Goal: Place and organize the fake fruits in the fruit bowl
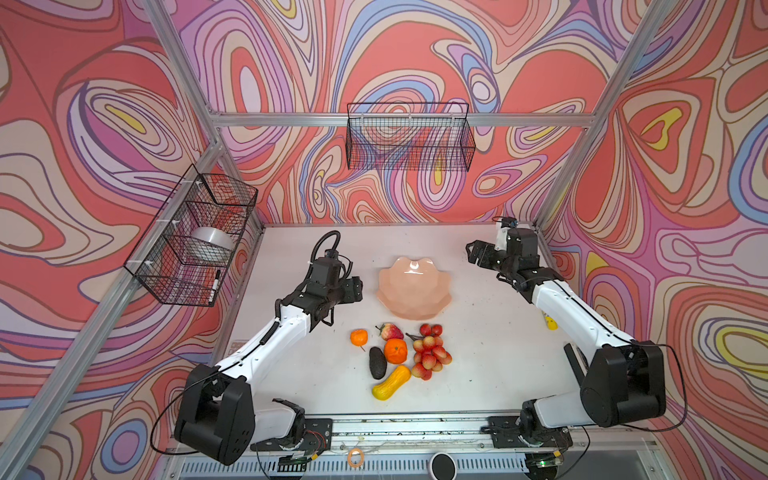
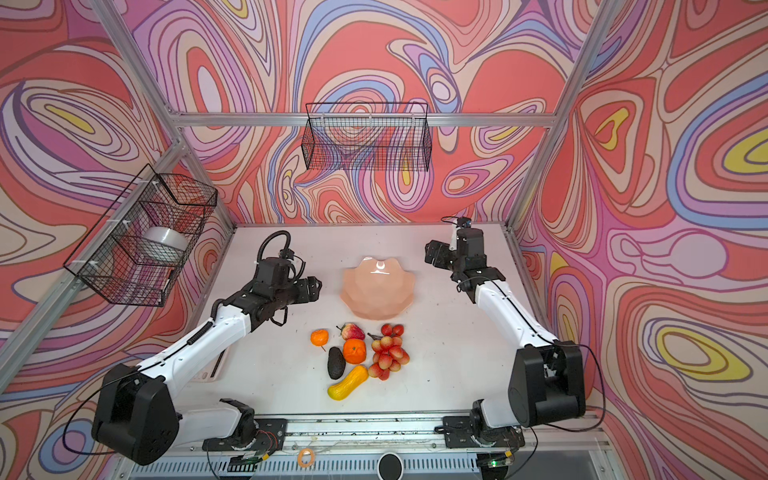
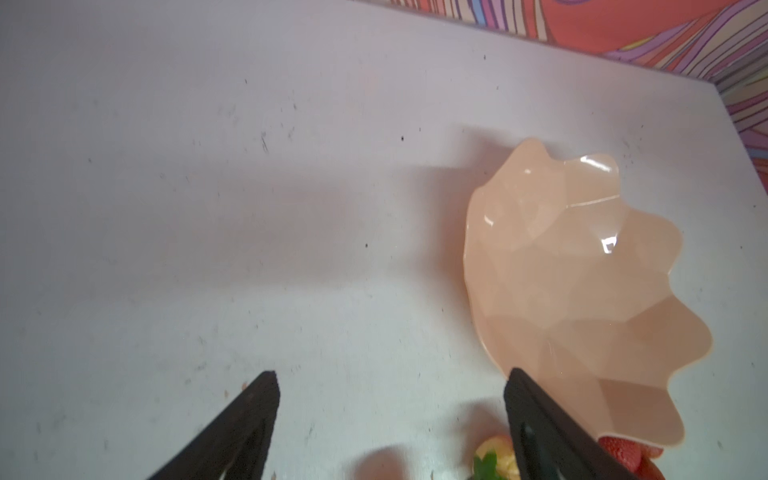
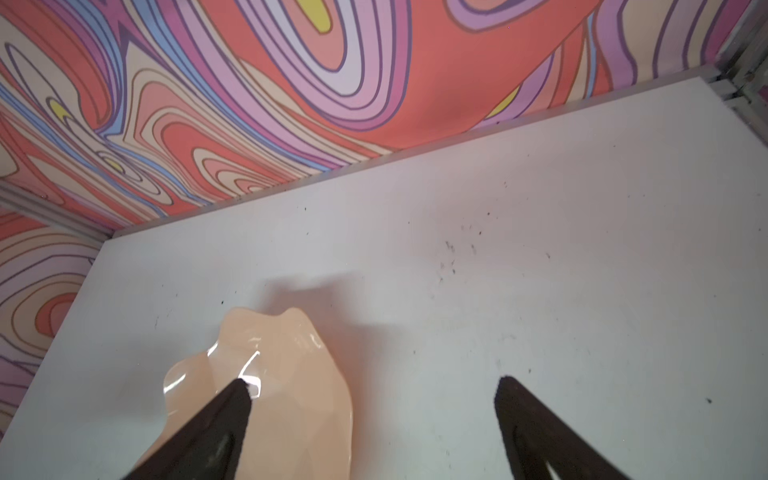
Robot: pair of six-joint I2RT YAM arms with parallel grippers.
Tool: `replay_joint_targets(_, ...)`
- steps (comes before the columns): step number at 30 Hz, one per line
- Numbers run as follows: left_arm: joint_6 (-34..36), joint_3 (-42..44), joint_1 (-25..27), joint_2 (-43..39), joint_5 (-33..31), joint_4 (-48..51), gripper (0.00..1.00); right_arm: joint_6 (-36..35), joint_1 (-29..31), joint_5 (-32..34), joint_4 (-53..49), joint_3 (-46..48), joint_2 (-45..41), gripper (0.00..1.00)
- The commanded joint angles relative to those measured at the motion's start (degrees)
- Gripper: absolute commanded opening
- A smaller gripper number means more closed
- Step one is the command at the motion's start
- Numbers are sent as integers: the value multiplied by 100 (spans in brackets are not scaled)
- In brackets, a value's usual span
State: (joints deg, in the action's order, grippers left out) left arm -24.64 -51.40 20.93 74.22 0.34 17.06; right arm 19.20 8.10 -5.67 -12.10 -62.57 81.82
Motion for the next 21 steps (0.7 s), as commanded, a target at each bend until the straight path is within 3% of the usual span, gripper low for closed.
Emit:
replay_joint_targets(1, -671, 267, 232, -563, 61, 1239, 86, 24, 138, 183, -686, 54, -156, 97)
replay_joint_targets(6, -1079, 653, 764, -862, 129, 1604, 86, 12, 597, 349, -654, -245, 129, 98)
replay_joint_targets(14, -1382, 640, 1344, -205, 38, 1284, 90, 113, 1376, 378, -433, -1093, 959, 98)
replay_joint_targets(21, -1673, 622, 1476, 482, -158, 927, 86, 353, 1823, 295, -176, -1628, 1530, 97)
